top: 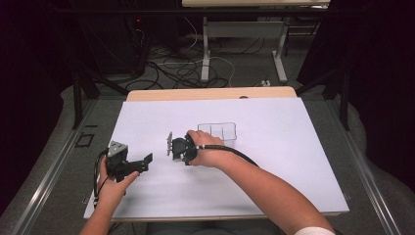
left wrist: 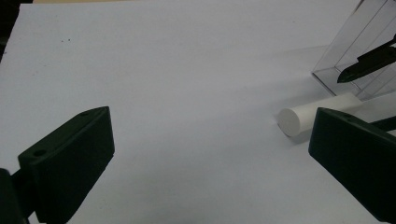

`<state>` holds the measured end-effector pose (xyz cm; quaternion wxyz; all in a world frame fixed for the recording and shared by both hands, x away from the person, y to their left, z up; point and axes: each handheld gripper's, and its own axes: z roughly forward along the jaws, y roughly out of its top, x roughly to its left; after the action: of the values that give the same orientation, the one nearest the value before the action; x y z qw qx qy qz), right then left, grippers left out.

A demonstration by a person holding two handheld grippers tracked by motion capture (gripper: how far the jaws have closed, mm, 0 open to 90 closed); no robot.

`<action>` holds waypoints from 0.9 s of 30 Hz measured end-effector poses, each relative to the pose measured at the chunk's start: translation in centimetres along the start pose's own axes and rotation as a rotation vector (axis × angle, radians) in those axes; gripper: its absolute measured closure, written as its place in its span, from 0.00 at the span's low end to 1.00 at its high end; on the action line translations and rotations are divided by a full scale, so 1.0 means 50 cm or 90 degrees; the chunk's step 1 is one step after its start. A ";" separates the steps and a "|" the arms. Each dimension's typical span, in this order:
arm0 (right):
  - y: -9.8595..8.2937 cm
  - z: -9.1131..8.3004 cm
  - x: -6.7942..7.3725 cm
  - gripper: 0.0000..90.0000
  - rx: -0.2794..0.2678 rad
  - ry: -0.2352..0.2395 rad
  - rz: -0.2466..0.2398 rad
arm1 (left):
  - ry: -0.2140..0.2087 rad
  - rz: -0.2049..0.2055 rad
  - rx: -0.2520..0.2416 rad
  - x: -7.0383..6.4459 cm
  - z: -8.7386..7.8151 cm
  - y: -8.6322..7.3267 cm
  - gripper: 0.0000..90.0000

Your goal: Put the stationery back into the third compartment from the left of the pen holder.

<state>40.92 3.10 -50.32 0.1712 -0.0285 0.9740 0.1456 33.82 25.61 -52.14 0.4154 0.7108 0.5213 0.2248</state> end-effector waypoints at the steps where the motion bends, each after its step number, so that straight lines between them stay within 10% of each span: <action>1: 0.000 0.000 0.000 0.57 0.000 0.000 0.000 | 0.000 0.000 -0.001 0.001 0.000 0.000 0.00; 27: -0.002 0.067 -0.016 0.70 0.036 0.035 0.012 | -0.007 0.006 0.005 0.000 0.004 0.000 0.00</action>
<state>42.76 3.98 -53.11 0.1436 -0.0186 0.9823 0.1185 33.97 25.53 -52.26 0.4140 0.7162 0.5165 0.2211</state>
